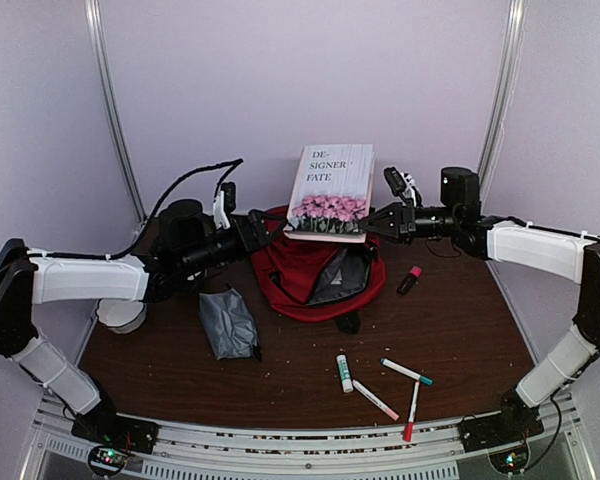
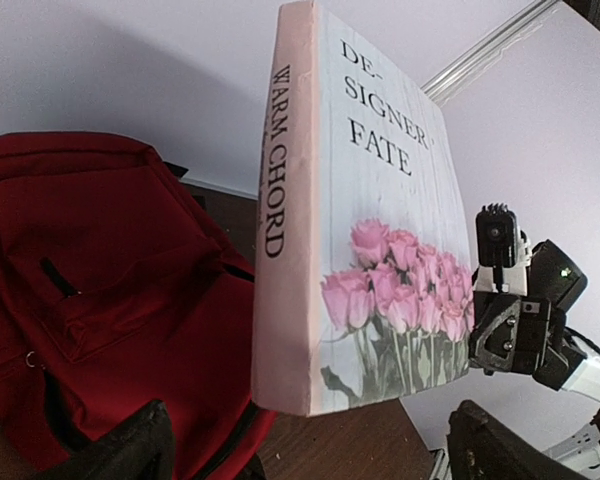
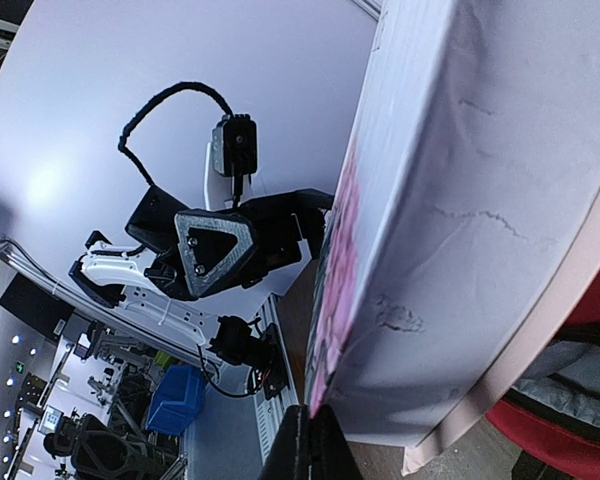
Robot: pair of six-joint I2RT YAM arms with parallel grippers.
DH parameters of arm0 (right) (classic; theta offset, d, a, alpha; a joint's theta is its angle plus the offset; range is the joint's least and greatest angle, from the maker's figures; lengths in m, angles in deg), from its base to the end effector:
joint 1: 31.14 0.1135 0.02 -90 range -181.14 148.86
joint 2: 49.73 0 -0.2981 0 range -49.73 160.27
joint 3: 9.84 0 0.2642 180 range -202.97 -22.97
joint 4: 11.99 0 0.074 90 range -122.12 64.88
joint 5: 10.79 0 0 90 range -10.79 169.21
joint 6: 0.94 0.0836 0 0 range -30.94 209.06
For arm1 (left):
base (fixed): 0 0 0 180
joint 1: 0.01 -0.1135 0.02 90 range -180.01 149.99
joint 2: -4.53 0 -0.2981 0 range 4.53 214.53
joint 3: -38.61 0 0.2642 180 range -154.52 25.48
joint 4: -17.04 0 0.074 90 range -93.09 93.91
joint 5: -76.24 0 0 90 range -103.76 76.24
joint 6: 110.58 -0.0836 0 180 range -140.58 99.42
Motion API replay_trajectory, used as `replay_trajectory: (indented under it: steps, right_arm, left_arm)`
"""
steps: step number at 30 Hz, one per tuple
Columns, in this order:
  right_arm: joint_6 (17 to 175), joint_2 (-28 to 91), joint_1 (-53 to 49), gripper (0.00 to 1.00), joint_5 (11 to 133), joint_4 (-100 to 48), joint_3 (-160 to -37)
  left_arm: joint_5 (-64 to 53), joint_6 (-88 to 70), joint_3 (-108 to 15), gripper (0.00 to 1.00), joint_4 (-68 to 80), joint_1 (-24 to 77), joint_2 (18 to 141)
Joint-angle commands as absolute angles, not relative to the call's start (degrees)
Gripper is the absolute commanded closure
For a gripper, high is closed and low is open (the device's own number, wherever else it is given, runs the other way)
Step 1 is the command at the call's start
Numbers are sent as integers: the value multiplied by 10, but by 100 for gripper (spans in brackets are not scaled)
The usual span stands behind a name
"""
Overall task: Pack the student bag
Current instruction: Pass from the right arm to the left
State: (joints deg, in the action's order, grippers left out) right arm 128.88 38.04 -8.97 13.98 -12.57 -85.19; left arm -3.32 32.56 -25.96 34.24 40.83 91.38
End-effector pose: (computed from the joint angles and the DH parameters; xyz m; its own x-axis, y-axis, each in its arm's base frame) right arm 0.3165 0.2109 0.3300 -0.7859 -0.0305 -0.6176 -0.6173 0.0959 0.7808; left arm 0.2955 -0.2755 0.2972 -0.6640 -0.4661 -0.5847 0.4141 0.4218 -0.8066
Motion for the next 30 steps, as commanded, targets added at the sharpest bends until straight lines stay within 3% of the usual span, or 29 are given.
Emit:
replay_trajectory:
  steps: [1, 10, 22, 30]
  right_arm:
    - [1314, 352, -92, 100, 119, -47, -843]
    - [1345, 355, -93, 100, 119, -4, -828]
    - [1345, 375, -94, 100, 128, -10, -827]
    - [1353, 387, -96, 100, 132, -18, -833]
  left_arm:
    - [-5, 369, -291, 2, 456, 416, 950]
    - [18, 422, -317, 3, 515, 425, 1006]
    - [55, 509, -320, 30, 647, 426, 1059]
    - [69, 536, -325, 42, 695, 426, 1068]
